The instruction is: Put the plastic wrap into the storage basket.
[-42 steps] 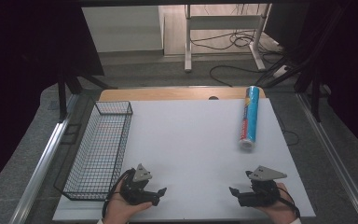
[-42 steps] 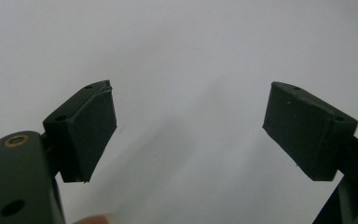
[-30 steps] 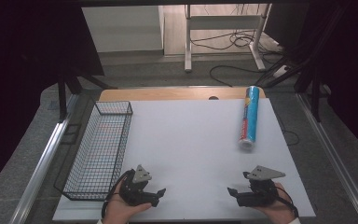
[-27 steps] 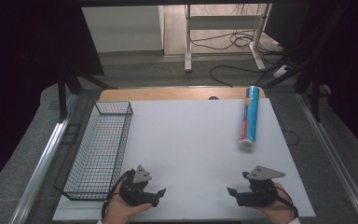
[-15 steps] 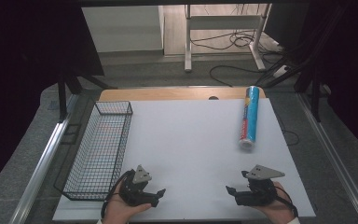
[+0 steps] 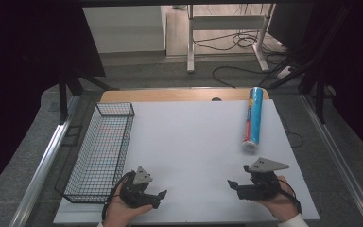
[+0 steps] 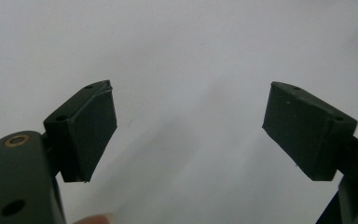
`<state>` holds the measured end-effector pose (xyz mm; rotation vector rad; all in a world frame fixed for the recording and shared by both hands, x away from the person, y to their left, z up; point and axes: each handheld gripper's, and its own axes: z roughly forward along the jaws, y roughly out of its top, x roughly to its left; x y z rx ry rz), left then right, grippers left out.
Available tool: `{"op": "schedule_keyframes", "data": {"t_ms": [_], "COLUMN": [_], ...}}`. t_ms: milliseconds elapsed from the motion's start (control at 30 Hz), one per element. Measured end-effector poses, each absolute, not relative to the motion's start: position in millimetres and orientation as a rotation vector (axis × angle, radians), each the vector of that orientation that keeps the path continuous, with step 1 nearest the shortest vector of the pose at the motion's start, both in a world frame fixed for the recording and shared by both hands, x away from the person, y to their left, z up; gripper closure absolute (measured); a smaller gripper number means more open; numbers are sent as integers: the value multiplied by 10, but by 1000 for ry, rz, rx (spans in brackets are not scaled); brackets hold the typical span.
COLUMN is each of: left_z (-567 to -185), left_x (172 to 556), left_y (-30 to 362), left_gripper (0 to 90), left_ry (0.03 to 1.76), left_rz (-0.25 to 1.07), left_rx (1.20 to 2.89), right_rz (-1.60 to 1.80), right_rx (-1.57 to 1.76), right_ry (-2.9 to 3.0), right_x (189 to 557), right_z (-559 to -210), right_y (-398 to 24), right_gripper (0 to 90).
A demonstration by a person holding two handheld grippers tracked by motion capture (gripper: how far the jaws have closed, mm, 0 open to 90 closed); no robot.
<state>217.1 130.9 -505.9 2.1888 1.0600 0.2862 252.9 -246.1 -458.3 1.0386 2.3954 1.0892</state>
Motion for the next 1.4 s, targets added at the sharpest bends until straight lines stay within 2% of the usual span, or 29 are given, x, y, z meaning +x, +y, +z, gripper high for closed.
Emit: {"op": "schedule_keyframes", "data": {"t_ms": [100,533,1000,1400], "left_z": [-5053,-5055,-5054,-5054], "left_x": [2168,2173,2176,2179], "left_y": [1313,1327,1332,1338], "left_gripper": [172,172,172,172], "left_ry": [1062,1060,1063,1056], "left_rz": [287,283,282,286], "left_rx": [2186,2191,2188,2191], "right_rz": [1075,1024,950,792], "right_rx": [1063,1135,1266,1492], "right_ry": [2380,2364,2280,2184], "right_x": [2684,3179,3621,4232], "right_z": [-4431,-4190,-4020,-4035], "right_y": [-2395,-2335,-2531,-2751], "right_gripper": [199,199,187,185]}}
